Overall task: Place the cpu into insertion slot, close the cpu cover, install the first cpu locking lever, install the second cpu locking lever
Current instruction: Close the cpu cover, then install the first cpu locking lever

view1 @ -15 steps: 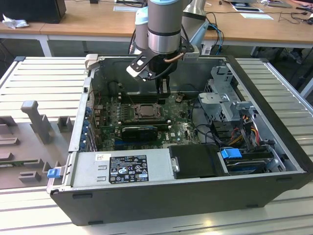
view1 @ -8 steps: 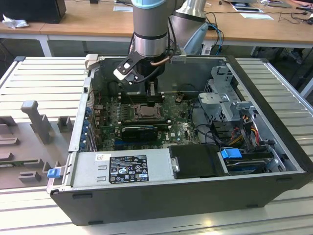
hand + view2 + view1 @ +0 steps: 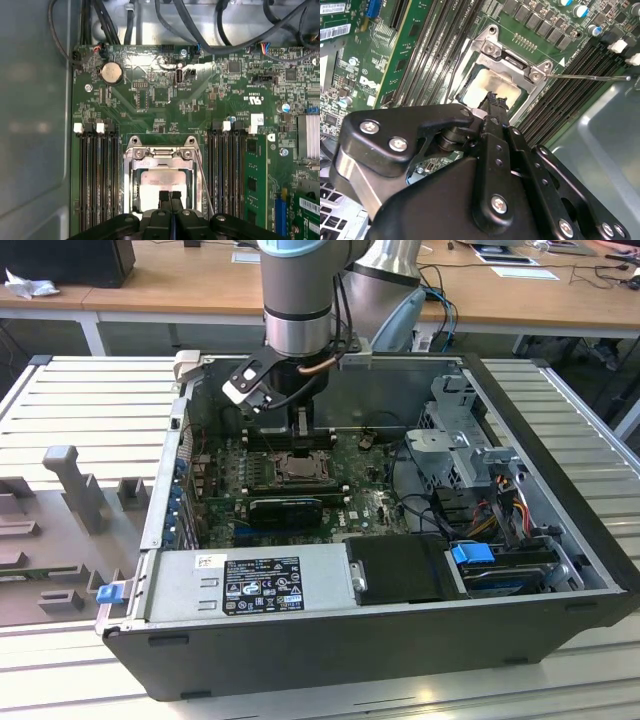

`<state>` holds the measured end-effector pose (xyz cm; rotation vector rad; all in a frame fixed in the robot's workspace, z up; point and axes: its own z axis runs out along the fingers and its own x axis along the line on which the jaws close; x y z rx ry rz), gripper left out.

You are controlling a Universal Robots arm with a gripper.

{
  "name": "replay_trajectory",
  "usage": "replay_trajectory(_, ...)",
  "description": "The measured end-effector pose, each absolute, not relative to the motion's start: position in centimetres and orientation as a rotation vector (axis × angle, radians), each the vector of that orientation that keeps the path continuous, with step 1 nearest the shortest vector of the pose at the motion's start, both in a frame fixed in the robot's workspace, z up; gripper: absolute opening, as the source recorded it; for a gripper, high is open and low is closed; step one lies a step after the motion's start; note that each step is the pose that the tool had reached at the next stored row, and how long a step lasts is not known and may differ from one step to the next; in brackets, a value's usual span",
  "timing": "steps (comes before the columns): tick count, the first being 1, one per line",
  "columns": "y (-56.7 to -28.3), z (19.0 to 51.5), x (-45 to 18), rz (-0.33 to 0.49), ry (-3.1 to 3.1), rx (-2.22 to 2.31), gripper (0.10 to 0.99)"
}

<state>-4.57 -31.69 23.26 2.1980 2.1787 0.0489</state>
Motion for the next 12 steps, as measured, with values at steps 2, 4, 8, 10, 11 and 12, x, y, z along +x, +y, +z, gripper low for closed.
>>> replay_trajectory(2, -31.69, 23.25, -4.6, 0.049, 2.179, 2.198, 0.106)
replay_trajectory(4, -31.69, 23.4, -4.61, 0.049, 2.179, 2.198, 0.106)
replay_trajectory(8, -31.69, 23.57, -4.61, 0.049, 2.178, 2.198, 0.106)
replay_trajectory(10, -31.69, 23.71, -4.61, 0.049, 2.179, 2.198, 0.106)
replay_trajectory(11, -31.69, 23.78, -4.61, 0.049, 2.179, 2.198, 0.106)
replay_trajectory(12, -31.69, 23.85, -4.61, 0.049, 2.179, 2.198, 0.106)
